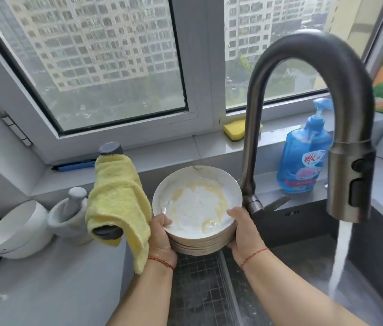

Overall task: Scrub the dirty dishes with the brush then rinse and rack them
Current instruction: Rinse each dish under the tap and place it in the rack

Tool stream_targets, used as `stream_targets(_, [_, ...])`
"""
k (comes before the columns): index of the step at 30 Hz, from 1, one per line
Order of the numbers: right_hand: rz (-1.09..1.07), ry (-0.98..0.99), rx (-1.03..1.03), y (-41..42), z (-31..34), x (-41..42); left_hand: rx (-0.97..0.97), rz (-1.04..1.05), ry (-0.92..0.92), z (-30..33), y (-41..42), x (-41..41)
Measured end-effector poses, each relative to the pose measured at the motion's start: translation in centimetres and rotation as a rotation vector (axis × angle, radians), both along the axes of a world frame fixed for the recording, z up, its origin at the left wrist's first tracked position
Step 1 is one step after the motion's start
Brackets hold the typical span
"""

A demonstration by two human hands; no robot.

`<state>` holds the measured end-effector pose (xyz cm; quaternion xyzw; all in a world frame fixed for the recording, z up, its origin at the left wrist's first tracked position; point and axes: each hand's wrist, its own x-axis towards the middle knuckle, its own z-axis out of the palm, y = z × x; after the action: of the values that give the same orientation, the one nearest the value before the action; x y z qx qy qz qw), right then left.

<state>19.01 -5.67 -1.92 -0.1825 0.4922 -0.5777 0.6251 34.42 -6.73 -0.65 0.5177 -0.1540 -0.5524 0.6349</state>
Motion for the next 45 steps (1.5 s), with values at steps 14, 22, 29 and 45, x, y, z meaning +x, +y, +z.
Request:
stream_targets(14, [0.121, -0.081, -0.063, 13.1, -0.3, -6.6, -0.013, -0.29, 0.114, 0.5, 12.7, -3.3])
stream_targets(22, [0.205, -0.175, 0.05, 16.8, 2.5, -16.4, -0.028, -0.449, 0.016, -1.2, 16.4, -9.7])
stream_targets(29, [0.385, 0.068, 0.284, 16.0, -1.5, -24.4, 0.095, -0.567, 0.239, -5.7, 18.0, -16.2])
stream_targets(45, [0.601, 0.036, 0.438, 13.0, -12.9, -27.4, 0.403, -0.364, 0.229, -14.4, 17.7, -19.3])
